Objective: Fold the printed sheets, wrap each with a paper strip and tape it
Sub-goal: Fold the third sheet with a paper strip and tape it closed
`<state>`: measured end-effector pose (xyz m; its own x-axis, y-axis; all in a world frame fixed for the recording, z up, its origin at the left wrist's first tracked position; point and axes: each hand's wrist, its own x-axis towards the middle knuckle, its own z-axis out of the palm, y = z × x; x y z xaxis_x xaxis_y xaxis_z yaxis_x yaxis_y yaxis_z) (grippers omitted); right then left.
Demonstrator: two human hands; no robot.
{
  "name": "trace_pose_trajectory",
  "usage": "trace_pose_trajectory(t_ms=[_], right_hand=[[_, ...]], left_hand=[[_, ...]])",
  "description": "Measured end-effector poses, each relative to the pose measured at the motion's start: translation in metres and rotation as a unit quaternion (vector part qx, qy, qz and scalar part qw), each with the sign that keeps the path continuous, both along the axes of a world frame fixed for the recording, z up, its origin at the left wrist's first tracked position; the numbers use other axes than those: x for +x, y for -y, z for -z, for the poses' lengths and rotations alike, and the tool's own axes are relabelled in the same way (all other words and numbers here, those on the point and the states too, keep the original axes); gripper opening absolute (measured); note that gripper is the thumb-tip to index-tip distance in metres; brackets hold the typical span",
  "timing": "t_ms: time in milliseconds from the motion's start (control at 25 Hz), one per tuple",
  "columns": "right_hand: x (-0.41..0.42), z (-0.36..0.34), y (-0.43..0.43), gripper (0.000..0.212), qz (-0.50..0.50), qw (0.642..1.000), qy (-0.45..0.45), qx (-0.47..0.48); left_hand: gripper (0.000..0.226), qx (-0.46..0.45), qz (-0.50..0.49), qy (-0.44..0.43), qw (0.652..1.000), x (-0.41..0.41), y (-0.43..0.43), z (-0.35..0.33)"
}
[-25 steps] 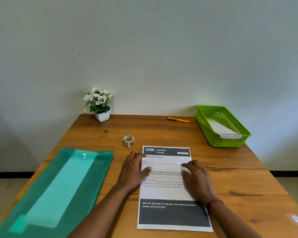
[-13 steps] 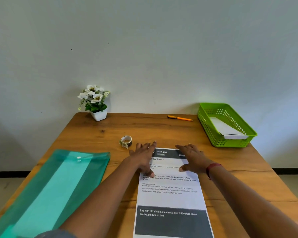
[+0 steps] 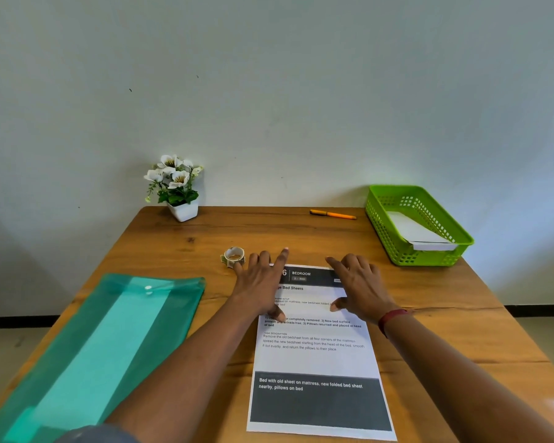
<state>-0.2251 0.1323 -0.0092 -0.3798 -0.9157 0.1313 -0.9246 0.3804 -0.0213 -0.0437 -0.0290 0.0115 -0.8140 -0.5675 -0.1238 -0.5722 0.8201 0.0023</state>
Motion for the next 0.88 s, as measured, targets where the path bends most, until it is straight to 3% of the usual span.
trace_pose_trajectory(t_ms=[160, 280, 480, 560, 720, 880], right_hand=[[0.013, -0.001, -0.013, 0.084, -0.011, 0.998, -0.016, -0.065], [0.025, 0.004, -0.023, 0.066, -0.009, 0.994, -0.031, -0.101], [0.043, 0.015, -0.032, 0.029, -0.025, 0.993, -0.043, -0.109], [0.049, 0.02, -0.034, 0.019, -0.034, 0.993, -0.042, -0.104], [0.055, 0.024, -0.035, 0.013, -0.023, 0.996, -0.011, -0.085], [0.057, 0.025, -0.034, 0.028, -0.022, 0.996, -0.007, -0.081]], left_hand=[[0.14, -0.012, -0.01, -0.043, 0.999, 0.013, -0.008, 0.005], [0.124, -0.037, 0.003, -0.074, 0.997, 0.021, -0.016, 0.008], [0.049, -0.054, 0.018, -0.092, 0.994, 0.023, -0.025, 0.007], [0.03, -0.063, 0.012, -0.08, 0.995, 0.024, -0.026, 0.006], [0.025, -0.032, 0.013, -0.046, 0.998, 0.027, -0.03, 0.003], [0.016, -0.022, 0.036, -0.002, 0.999, 0.029, -0.042, 0.001]])
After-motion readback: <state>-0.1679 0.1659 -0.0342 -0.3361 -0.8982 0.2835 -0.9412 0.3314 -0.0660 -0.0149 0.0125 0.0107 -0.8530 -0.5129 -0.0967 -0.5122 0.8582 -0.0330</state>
